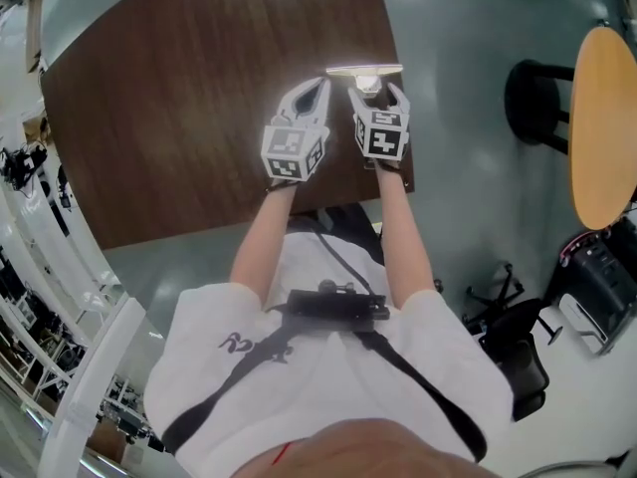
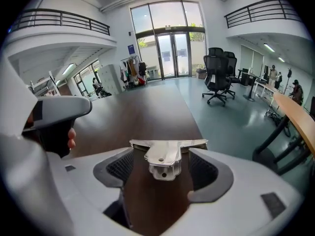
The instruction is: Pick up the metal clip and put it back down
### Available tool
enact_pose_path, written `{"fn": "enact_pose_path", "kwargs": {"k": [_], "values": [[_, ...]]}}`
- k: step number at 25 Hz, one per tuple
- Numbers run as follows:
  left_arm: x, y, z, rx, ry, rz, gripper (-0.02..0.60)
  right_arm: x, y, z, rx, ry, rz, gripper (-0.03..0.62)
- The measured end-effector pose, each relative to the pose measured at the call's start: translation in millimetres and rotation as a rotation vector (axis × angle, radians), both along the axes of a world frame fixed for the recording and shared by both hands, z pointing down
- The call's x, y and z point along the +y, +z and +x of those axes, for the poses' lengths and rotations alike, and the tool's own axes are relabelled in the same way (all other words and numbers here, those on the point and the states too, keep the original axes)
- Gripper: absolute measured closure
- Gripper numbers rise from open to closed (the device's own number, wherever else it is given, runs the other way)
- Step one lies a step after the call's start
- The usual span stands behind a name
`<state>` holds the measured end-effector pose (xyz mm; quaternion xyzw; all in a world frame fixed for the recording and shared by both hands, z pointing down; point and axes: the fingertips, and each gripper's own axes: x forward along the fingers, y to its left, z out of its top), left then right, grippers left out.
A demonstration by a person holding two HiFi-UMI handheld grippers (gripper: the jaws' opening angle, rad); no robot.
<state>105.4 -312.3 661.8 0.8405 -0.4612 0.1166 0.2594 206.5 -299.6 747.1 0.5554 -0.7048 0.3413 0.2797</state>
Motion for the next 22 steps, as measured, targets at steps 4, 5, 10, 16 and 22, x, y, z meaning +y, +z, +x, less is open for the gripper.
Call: {"fn": "enact_pose_path", "kwargs": {"k": [4, 5, 10, 16, 22], "values": [[0.0, 13.1, -4.7, -0.028, -0.008, -0.028, 0.572, -5.0, 24.0, -0.5, 0.024, 0.004, -0.044, 0.269], [0.8, 15.5, -4.5, -0.029, -0.008, -0.033, 0.572, -6.2, 28.9, 1.1, 0.033, 0.012, -0.051, 0.269], [0.5, 22.9, -6.7, -0.026, -0.021, -0.040, 0.572, -16.6, 40.8, 6.1, 0.061, 0.085, -0.060, 0.269], [10.9, 17.3, -12.0, -0.025, -0.029, -0.037, 0.572, -25.6, 35.0, 2.2, 0.100, 0.058, -0.029, 0.293], [26.9, 1.0, -24.8, -0.018, -0.067, -0.023, 0.572, -3.8, 25.0, 3.3, 0.064, 0.073, -0.052, 0.295]]}}
